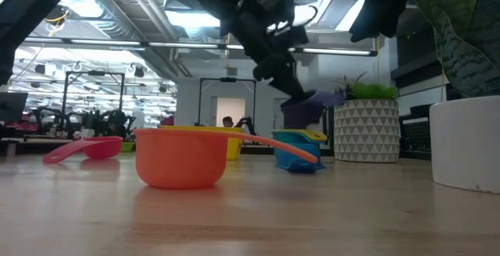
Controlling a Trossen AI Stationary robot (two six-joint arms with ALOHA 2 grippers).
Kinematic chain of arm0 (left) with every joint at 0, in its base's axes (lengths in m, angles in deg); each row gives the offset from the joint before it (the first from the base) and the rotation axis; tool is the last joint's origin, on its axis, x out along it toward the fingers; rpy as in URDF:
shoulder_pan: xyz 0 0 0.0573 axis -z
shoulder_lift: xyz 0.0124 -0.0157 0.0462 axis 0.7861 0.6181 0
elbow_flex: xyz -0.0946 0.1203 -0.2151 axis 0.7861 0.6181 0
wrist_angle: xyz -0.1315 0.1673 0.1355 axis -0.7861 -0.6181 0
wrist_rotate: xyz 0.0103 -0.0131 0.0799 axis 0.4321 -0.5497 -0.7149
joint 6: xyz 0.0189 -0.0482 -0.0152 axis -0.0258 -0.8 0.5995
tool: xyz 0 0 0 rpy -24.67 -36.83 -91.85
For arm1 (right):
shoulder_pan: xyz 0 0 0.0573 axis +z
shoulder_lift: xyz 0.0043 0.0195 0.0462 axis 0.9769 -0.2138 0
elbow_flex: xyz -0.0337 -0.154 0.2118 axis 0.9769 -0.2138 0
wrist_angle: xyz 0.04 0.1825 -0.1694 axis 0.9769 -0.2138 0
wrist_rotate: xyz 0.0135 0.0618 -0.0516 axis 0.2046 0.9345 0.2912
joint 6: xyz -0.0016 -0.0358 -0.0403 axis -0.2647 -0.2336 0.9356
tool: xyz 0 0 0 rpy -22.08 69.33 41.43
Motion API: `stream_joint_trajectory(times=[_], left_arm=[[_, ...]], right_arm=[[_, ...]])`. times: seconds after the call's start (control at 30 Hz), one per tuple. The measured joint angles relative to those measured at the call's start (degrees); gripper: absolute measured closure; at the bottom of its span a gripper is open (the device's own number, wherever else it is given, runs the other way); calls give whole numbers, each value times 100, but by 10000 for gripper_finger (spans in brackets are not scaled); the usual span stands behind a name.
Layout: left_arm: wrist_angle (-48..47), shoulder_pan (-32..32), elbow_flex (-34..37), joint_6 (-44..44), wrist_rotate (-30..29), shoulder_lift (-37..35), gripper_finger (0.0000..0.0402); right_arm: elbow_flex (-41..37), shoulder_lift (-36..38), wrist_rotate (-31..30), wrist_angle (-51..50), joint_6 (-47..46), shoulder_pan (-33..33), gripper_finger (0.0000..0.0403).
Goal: Nest measuring cups in basket
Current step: Stack the dark blue measuring cup into the yellow measuring cup
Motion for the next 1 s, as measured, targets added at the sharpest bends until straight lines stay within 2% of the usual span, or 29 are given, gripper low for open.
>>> stream_joint_trajectory(times=[0.5,0.7,0.83,1.0], left_arm=[[-60,31,6,-34,-547,196,370],[-61,64,6,-213,-612,196,352],[-247,199,8,-356,-722,142,346],[-720,475,3,-388,-757,-97,357]], right_arm=[[0,-2,-2,-1,-2,-1,265],[-21,0,-2,23,-5,-1,265],[-256,0,-1,227,-172,-1,265],[-791,0,-4,597,-446,124,265]])
